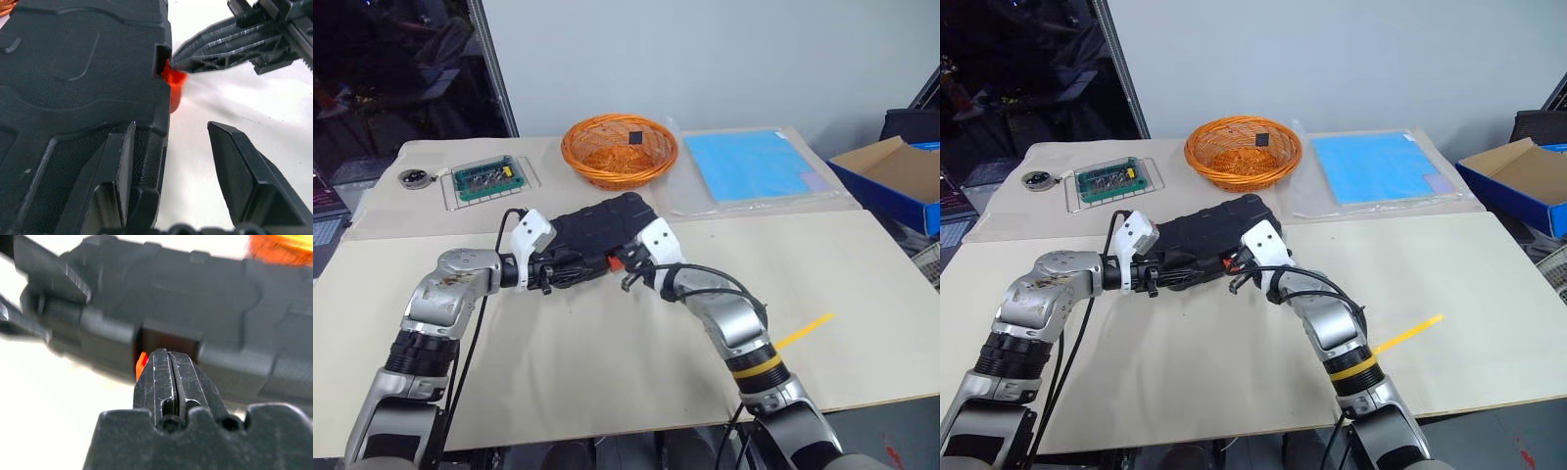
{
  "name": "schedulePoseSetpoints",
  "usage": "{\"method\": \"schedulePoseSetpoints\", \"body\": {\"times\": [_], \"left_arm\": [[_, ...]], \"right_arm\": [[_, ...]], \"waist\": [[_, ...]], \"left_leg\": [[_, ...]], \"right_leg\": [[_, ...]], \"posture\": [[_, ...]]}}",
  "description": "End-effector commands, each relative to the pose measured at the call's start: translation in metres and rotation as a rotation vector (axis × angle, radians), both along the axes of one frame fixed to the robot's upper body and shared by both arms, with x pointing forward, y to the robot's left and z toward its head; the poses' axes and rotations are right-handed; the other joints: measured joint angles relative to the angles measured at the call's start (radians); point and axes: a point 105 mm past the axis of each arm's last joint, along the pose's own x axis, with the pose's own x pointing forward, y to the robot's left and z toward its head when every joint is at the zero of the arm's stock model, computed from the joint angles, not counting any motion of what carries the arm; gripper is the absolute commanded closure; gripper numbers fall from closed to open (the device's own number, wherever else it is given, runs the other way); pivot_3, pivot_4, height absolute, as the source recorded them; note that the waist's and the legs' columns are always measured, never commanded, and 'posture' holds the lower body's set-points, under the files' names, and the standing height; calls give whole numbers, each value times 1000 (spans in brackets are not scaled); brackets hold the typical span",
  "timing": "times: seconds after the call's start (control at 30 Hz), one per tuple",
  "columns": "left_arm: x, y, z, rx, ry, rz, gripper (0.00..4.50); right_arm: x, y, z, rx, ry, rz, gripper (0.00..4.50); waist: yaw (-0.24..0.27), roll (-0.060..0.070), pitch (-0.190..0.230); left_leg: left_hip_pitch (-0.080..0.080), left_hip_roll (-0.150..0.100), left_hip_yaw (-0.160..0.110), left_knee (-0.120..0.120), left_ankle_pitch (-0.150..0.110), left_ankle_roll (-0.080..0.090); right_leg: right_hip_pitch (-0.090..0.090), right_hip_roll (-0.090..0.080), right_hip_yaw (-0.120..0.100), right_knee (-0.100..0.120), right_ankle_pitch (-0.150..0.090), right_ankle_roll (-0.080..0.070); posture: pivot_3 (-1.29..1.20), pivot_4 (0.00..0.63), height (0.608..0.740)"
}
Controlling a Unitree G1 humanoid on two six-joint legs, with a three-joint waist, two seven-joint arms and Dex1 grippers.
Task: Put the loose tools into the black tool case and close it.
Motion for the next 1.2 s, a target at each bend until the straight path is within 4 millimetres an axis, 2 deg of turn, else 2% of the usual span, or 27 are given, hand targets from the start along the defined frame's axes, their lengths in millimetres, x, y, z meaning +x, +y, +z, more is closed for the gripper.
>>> {"method": "schedulePoseSetpoints", "body": {"times": [0.03, 0.13, 0.2, 0.3, 0.47, 0.6, 0.63, 0.67, 0.83, 0.87, 0.9, 1.07, 1.2], "left_arm": [[-1, -3, -13, 35, 48, 5, 1967], [-2, -6, -12, 33, 48, 2, 1967], [-4, -9, -10, 27, 48, 0, 1967], [-5, -9, -8, 23, 49, 6, 1967], [-7, -8, -9, 27, 55, 13, 1967], [-7, -7, -10, 31, 59, 17, 1967], [-7, -6, -10, 31, 59, 19, 1967], [-6, -6, -10, 32, 60, 20, 1967], [-5, -6, -9, 36, 58, 20, 1967], [-5, -8, -8, 37, 58, 17, 1967], [-5, -9, -8, 38, 59, 14, 1967], [-5, -10, -8, 40, 63, 10, 1967], [-3, -8, -8, 43, 64, 10, 1967]], "right_arm": [[4, 0, -5, -32, 28, -17, 4491], [13, 2, -2, -31, 1, -43, 4491], [18, 5, 8, 15, -34, -52, 4491], [11, 7, 27, 99, -72, -7, 4491], [-8, 1, 45, 186, -84, 51, 4491], [-24, -6, 46, 168, -65, 74, 4491], [-26, -7, 44, 182, -43, 60, 4208], [-29, -6, 42, 188, -20, 62, 4208], [-35, -8, 20, 199, 101, -52, 2525], [-32, -9, 17, 206, 100, -94, 2315], [-28, -10, 15, 212, 98, -127, 1854], [-10, -9, 10, 216, 68, -233, 129], [2, -3, 4, 212, 59, -244, 58]], "waist": [[1, 0, 0], [1, 0, 0], [-1, 0, 0], [-1, 0, 0], [3, 0, 0], [6, 0, 0], [5, 0, 0], [5, 0, 0], [4, 0, 0], [5, 0, 0], [5, 0, 0], [5, 0, 0], [2, 0, 0]], "left_leg": [[1, 0, 0, 0, 0, 0], [1, 0, 0, 0, 0, 0], [3, 0, 0, 0, 0, 0], [7, 1, 0, 0, 1, -1], [0, 1, -1, 0, 1, -1], [-3, 0, -1, 0, 0, -2], [-3, 0, -1, 0, 0, -2], [-3, 0, -1, 0, 0, -2], [-2, 0, -1, 0, 0, -2], [-2, 0, -1, 0, 0, -2], [-2, 0, -1, 0, 0, -2], [-2, 0, -1, 0, 0, -3], [-2, 0, -1, 0, 0, -3]], "right_leg": [[1, 0, 0, 0, 0, 0], [1, 0, 0, 0, 0, 1], [3, 0, 0, 0, -2, 4], [6, 1, 0, 0, -4, 6], [0, 0, 0, 0, -3, 5], [-1, -1, 0, -1, 0, 0], [-1, -2, 0, -1, 0, 1], [-1, -2, 0, -2, 0, 1], [-1, 0, 0, -1, -4, 6], [-1, 0, 0, -1, -4, 7], [-1, 0, -1, -1, -4, 7], [-1, -1, 0, -1, -4, 7], [-1, -1, 0, -1, -4, 7]], "posture": [[0, 150, 740], [0, 150, 740], [0, 150, 740], [0, 150, 740], [0, 150, 740], [0, 150, 740], [0, 150, 740], [0, 150, 740], [0, 150, 740], [0, 150, 740], [0, 150, 740], [0, 150, 740], [0, 150, 740]]}}
